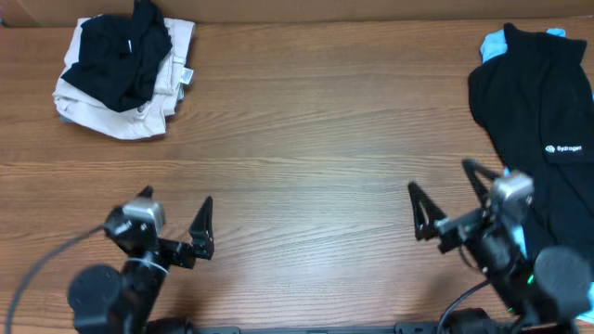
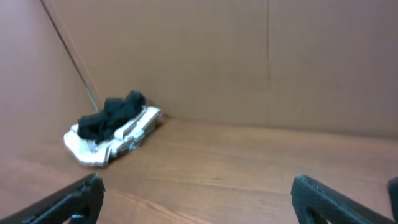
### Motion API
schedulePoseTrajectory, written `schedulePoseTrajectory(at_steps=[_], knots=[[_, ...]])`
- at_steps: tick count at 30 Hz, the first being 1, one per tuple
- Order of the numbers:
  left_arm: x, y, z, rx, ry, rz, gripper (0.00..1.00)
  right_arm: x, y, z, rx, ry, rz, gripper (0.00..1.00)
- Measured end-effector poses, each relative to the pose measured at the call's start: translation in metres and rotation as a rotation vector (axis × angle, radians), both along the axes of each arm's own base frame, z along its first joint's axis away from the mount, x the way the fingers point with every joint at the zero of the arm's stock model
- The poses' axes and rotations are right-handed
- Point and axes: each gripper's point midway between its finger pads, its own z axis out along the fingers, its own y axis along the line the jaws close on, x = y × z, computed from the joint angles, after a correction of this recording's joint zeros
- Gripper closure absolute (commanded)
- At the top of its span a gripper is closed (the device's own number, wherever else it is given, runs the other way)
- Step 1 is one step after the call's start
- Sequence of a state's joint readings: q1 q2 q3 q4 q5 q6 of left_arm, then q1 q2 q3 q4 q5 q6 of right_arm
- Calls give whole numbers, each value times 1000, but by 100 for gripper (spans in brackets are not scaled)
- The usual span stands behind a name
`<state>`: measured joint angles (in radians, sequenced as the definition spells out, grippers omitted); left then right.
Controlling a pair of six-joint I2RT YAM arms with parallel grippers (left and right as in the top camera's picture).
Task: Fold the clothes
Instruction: 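Reach the right gripper to the black t-shirt and grasp its edge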
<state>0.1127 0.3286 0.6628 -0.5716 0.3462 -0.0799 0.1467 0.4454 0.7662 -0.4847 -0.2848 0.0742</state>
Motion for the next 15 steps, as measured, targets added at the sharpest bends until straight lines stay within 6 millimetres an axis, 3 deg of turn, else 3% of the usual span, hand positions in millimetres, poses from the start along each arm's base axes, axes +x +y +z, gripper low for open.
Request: schedulePoseTrajectory(at_steps=[7, 15], knots=[[14, 0, 48, -24, 230, -11, 0, 34, 5, 32, -48, 275, 1, 0], [38, 1, 101, 1, 379, -40, 0, 100, 15, 17, -84, 503, 2, 0]])
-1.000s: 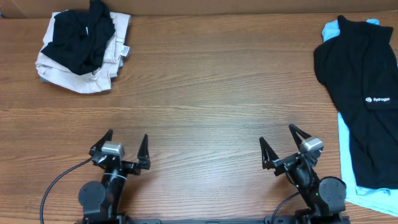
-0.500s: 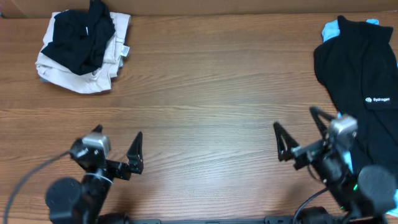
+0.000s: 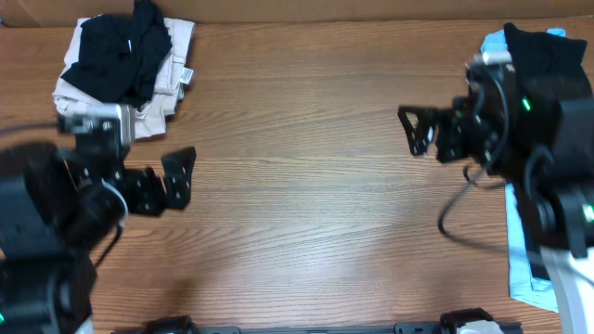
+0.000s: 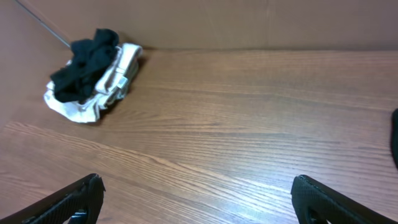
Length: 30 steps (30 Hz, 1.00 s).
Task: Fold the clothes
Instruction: 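Reach the right gripper to the black t-shirt and grasp its edge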
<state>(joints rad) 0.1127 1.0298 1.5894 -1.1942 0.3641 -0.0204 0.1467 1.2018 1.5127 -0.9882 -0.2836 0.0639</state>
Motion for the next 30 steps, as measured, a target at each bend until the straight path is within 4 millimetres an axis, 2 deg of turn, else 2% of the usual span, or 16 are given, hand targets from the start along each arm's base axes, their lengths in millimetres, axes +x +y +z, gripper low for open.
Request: schedulePoseTrajectory(at_steps=[4, 10, 14, 17, 19, 20, 23, 26, 30], knots=[[21, 2, 5, 13, 25, -12, 0, 27, 2, -23, -17, 56, -9, 0], [53, 6, -36, -3, 187, -15, 0, 59, -17, -74, -124, 175, -118, 0], [76, 8, -68, -19, 295, -19, 0, 85, -46, -117, -215, 271, -286, 2], [90, 10, -91, -28, 366, -19, 1, 106, -73, -150, -252, 334, -423, 8], [97, 10, -106, -34, 413, -19, 8, 120, -94, -173, -265, 365, -501, 12], [101, 11, -113, -35, 432, -21, 9, 125, -102, -182, -264, 376, -533, 13], [110, 12, -130, -38, 478, -25, 3, 139, -130, -212, -270, 410, -617, 14], [120, 13, -139, -36, 485, -29, 0, 150, -152, -239, -273, 435, -674, 18], [132, 14, -146, -32, 474, -32, 0, 160, -174, -265, -280, 445, -714, 27]])
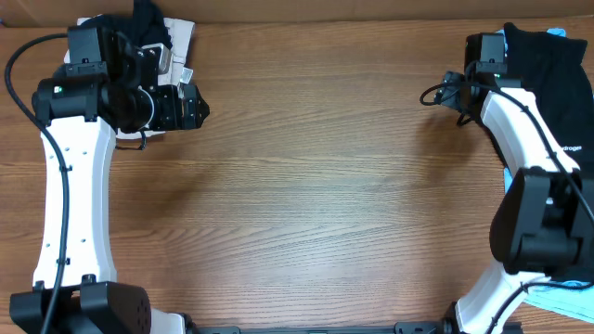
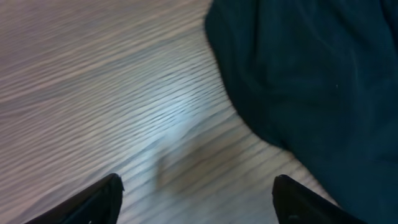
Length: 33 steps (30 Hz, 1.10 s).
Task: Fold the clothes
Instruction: 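Reach the right gripper to the black t-shirt and grasp its edge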
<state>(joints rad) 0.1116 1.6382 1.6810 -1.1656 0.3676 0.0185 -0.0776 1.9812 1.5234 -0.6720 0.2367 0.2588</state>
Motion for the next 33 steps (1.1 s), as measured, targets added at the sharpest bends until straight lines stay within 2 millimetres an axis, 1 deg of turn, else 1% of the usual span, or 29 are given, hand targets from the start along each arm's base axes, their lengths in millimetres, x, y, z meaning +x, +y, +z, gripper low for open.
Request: schedulePoseTrajectory(at_steps=[2, 5, 10, 11, 12, 13, 15, 16, 17, 20, 22, 23, 24, 27, 29, 33], knots=[[5, 0, -2, 1, -8, -1, 0, 3, -7, -10, -10, 6, -7, 27], [11, 1, -5, 2, -14, -1, 0, 7, -22, -33, -45, 32, -28, 27], [13, 2, -10, 28, -3, 3, 0, 10, -39, -55, -71, 47, -61, 35], [13, 2, -11, 34, -2, 2, 0, 10, -44, -57, -75, 43, -69, 39], [13, 1, -12, 42, 0, 1, 0, 11, -50, -59, -79, 37, -81, 46], [13, 1, -12, 46, 0, 1, 0, 12, -53, -59, -80, 34, -86, 51], [13, 1, -12, 60, 0, -1, 0, 13, -61, -59, -84, 21, -106, 57], [13, 0, -13, 68, -1, -2, 0, 13, -65, -58, -86, 16, -112, 63], [14, 0, -13, 76, -2, -3, 0, 14, -68, -57, -87, 10, -117, 65], [15, -2, -13, 98, -7, -8, 0, 17, -72, -55, -87, -8, -121, 66], [16, -3, -13, 108, -12, -12, 0, 19, -70, -55, -76, -20, -115, 66], [16, -5, -13, 111, -15, -16, 0, 21, -69, -55, -69, -26, -110, 65], [17, -6, -13, 113, -17, -19, 0, 22, -68, -54, -63, -32, -106, 60], [17, -8, -13, 117, -20, -24, 0, 28, -64, -53, -45, -55, -91, 60], [17, -8, -13, 122, -20, -23, 0, 28, -61, -55, -33, -56, -85, 59], [18, -6, -13, 136, -19, -16, 0, 20, -56, -67, -12, -29, -75, 59]])
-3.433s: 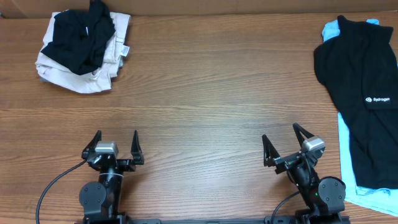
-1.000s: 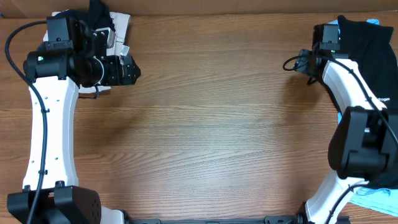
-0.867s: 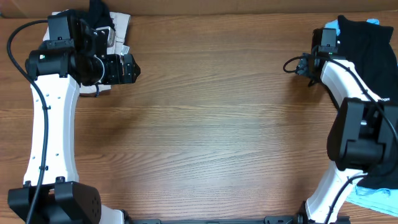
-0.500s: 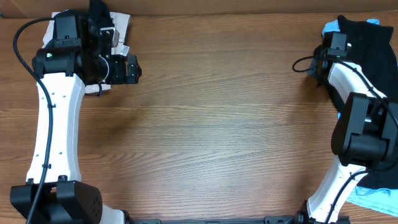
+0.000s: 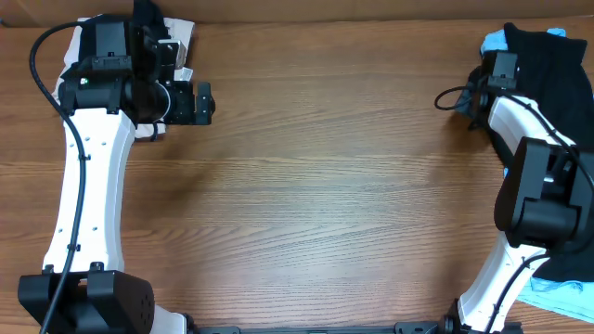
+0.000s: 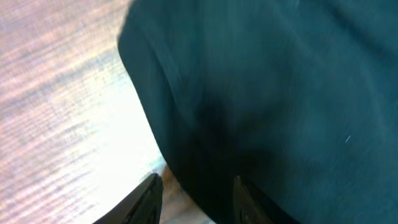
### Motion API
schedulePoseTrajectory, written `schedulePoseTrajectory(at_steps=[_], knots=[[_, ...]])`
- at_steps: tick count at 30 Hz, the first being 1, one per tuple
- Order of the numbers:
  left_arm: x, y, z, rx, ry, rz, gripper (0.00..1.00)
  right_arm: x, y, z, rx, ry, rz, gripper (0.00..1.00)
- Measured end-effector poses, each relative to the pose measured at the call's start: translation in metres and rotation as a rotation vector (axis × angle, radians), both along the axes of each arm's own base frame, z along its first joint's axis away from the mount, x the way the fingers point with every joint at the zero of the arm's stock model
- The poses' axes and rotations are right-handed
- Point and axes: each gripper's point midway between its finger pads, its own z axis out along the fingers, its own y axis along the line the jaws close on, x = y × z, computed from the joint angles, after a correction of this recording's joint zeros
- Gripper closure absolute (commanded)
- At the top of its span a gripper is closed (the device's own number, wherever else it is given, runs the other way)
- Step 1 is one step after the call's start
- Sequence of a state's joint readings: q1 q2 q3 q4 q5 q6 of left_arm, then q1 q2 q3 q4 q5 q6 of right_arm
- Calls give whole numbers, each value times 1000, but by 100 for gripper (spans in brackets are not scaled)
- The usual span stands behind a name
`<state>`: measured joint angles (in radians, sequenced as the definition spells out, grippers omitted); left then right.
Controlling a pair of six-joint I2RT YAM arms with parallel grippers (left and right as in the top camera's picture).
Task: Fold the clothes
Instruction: 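Reach the right gripper to the black t-shirt and grasp its edge, then drag the black t-shirt left off the blue shirt with the right gripper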
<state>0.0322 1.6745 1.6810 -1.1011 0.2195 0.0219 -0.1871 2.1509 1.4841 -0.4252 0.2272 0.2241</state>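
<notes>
A black garment [image 5: 548, 83] with a small white logo lies at the table's right edge; in the right wrist view the black garment [image 6: 280, 93] fills most of the frame. My right gripper [image 5: 473, 97] is at its left edge. Seen from the wrist, the right gripper [image 6: 196, 196] has its jaws half closed, a gap left, with the cloth's edge between them. A crumpled pile of black and cream clothes [image 5: 178, 42] sits at the far left corner. My left gripper [image 5: 200, 100] hovers open just right of that pile, holding nothing.
The wooden table [image 5: 325, 186] stretches between the two arms. Light blue cloth [image 5: 492, 42] peeks out from under the black garment and shows again at the front right [image 5: 557, 297]. A cardboard wall runs along the back edge.
My right gripper has moved right onto the black garment's edge and its jaws have narrowed around the cloth. The left gripper has shifted slightly right beside the pile.
Both grippers started open near the front of the table. Then both stood raised at mid-table, left toward the pile, right toward the black garment. Later each was at its cloth at the back corners. Now the right jaws straddle the black garment's edge.
</notes>
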Motion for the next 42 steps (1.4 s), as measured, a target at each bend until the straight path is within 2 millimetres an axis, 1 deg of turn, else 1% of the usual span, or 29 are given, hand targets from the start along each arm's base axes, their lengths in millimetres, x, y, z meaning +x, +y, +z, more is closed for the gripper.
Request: schedulePoseTrajectory(at_steps=[2, 3, 6, 10, 14, 18, 19, 20, 21, 22, 23, 24, 26, 31, 35, 37, 39, 40, 41, 42], knots=[[1, 1, 0, 5, -2, 2, 0, -2, 2, -4, 9, 2, 5, 59], [1, 1, 0, 7, -2, 4, 0, -2, 3, -5, 12, 1, 8, 56], [1, 2, 0, 11, -3, 6, 0, -4, 4, -10, 14, 2, 17, 56], [6, 4, 2, 18, -27, 9, 0, -9, 5, -17, 16, 13, 19, 54], [10, 5, 4, 24, -45, 12, 0, -8, 5, -18, 12, 1, 21, 50], [10, 5, 5, 28, -46, 14, 0, -6, 4, -18, 2, -14, 21, 50], [10, 5, 5, 28, -47, 15, 0, -6, 4, -19, -1, -17, 20, 52], [10, 6, 5, 29, -47, 15, 0, -6, 3, -19, -4, -19, 19, 59], [10, 6, 5, 29, -47, 15, 0, -6, 3, -19, -7, -21, 16, 69], [11, 6, 5, 29, -47, 15, 0, -5, 1, -19, -16, -23, 17, 82], [11, 6, 5, 29, -47, 15, 0, -6, 0, -19, -21, -25, 12, 89], [11, 6, 5, 28, -47, 15, 1, -6, -1, -19, -26, -26, 6, 92], [11, 6, 5, 29, -50, 15, 4, -7, -4, -19, -33, -22, -1, 96], [11, 6, 5, 31, -50, 17, 7, -11, -4, -20, -33, -9, -4, 96], [11, 6, 5, 31, -51, 17, 7, -22, 5, -18, -1, 41, 14, 96], [13, 6, 6, 32, -58, 17, 8, -28, 14, -15, 34, 69, 34, 96], [15, 6, 7, 32, -68, 17, 8, -31, 25, -4, 75, 82, 62, 96], [16, 6, 8, 32, -73, 17, 8, -31, 32, 7, 96, 80, 77, 96], [17, 6, 8, 32, -78, 17, 8, -29, 39, 21, 118, 68, 97, 96], [18, 6, 9, 33, -82, 18, 8, -29, 48, 40, 140, 55, 117, 96]])
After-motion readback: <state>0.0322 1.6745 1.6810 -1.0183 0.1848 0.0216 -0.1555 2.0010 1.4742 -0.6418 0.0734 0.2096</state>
